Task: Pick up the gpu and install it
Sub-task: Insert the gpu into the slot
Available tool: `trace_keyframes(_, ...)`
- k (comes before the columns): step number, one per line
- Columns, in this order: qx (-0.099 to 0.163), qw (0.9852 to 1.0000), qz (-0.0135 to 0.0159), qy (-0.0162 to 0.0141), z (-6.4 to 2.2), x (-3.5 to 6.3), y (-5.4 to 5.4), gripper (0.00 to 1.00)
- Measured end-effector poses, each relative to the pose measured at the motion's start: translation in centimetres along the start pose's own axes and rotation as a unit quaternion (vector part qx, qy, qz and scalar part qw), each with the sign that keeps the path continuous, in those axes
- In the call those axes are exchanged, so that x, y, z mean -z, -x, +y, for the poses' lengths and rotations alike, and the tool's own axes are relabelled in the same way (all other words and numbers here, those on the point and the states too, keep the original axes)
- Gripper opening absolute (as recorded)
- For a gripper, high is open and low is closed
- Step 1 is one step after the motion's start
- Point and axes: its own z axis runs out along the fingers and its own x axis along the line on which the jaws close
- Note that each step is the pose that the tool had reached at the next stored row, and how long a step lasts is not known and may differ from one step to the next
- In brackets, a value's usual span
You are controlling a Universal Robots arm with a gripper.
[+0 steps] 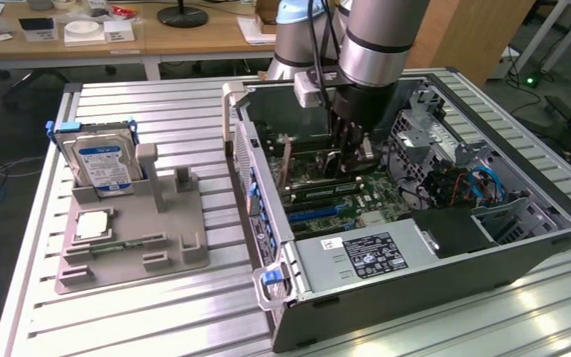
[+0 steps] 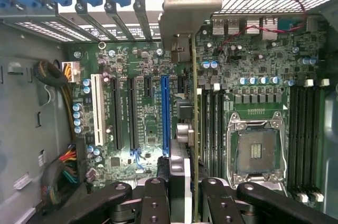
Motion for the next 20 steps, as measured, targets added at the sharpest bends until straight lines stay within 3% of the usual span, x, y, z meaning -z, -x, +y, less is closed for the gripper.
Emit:
trace_keyframes(8, 0.000, 1.0000, 0.0000, 0.0001, 0.35, -1.07, -0.1, 0.28)
trace_keyframes(20, 0.000, 1.0000, 0.0000, 0.0000, 0.62, -1.67, -0.8, 0.28)
